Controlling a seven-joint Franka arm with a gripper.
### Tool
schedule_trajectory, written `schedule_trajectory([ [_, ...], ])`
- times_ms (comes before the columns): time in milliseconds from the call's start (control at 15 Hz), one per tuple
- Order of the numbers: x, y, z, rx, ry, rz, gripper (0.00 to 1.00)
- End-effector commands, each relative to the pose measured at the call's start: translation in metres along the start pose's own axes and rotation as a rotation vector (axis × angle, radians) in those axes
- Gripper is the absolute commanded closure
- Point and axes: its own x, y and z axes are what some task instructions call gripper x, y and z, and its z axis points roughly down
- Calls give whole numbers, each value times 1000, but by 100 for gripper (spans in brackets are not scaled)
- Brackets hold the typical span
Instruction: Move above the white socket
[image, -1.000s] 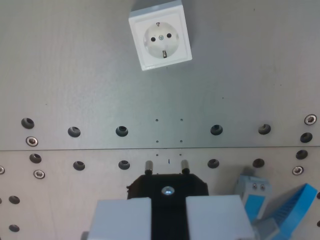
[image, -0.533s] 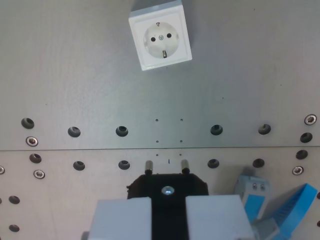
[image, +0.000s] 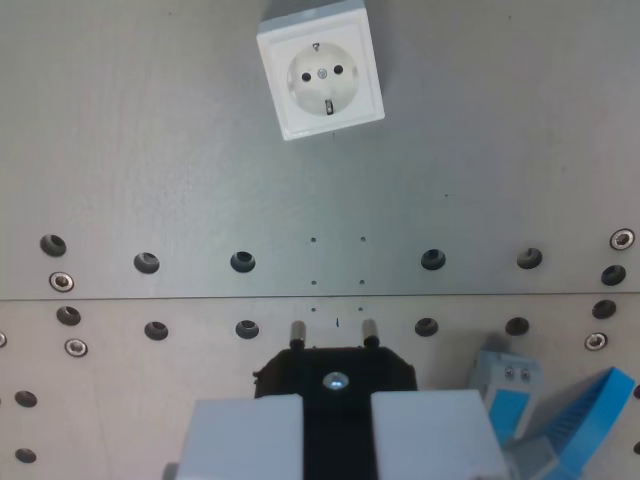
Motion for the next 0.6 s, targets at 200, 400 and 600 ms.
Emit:
schedule_trajectory([
  [200,2,0,12,2,36,-53,100],
  [400,2,0,20,3,48,-66,100],
  [600,3,1,31,3,59,-90,100],
])
